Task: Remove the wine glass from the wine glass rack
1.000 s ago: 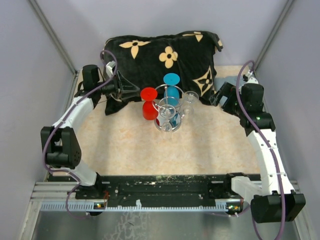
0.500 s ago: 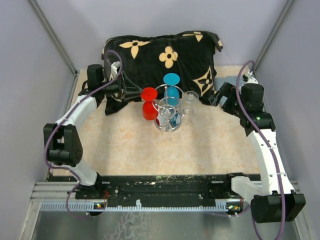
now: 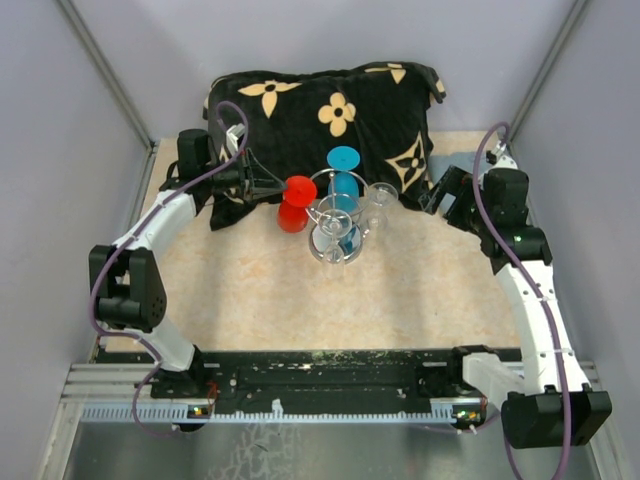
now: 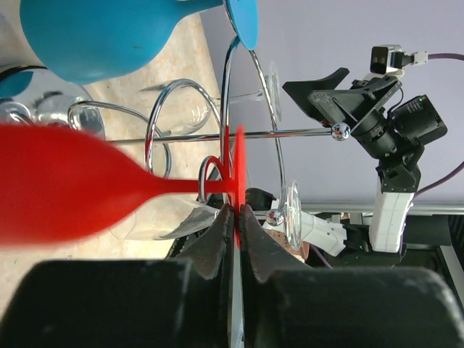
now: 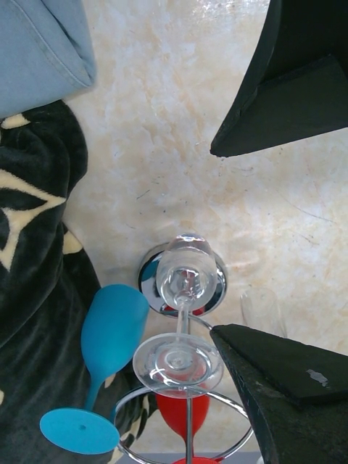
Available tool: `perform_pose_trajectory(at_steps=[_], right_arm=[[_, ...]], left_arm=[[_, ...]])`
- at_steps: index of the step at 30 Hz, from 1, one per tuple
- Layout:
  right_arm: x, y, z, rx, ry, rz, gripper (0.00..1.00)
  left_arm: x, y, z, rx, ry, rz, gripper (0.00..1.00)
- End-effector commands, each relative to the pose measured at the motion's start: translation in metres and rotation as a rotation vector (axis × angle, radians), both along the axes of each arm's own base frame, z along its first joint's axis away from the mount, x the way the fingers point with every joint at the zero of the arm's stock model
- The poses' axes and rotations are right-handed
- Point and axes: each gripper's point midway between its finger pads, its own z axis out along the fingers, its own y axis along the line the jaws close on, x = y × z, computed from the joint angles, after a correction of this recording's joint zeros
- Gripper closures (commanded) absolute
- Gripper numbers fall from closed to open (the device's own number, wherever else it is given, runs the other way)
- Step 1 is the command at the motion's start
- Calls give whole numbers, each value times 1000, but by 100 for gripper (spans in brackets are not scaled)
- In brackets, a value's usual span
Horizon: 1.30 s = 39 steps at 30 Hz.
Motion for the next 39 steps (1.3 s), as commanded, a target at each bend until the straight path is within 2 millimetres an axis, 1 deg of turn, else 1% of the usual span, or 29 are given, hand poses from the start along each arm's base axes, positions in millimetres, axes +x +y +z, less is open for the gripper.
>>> perform_pose_trajectory(at_steps=[1,2,6,9,13,19,22,33,39], right_arm=[[0,-4,25,-13,-82,-11,2],[0,-4,24,-12,-80,-11,2],[-2,-5,22,-17,-77,-12,2],[-4,-6,21,-20,-75,-15,2],[-6,-6,20,-24,-73,-15,2],[-6,-6,20,-24,-73,-15,2],[-6,-5,20,-22,-74,-12,2],[-10,-8,19,-31,-71,-18,2],[-10,-7,19,-27,-71,-15,2]], left_arm=[[-5,-2,13,-16,-53,-37,98],[-6,-2,12,-16,-50,-40,100],[-12,-1,12,-25,-33,-55,100],[-16,1,15,-44,-11,-55,100],[-13,9,25,-77,0,-20,100],[-13,17,33,-101,11,16,100],[-9,20,35,-111,18,40,100],[-3,27,27,-109,45,81,100],[1,43,26,-105,44,115,100]])
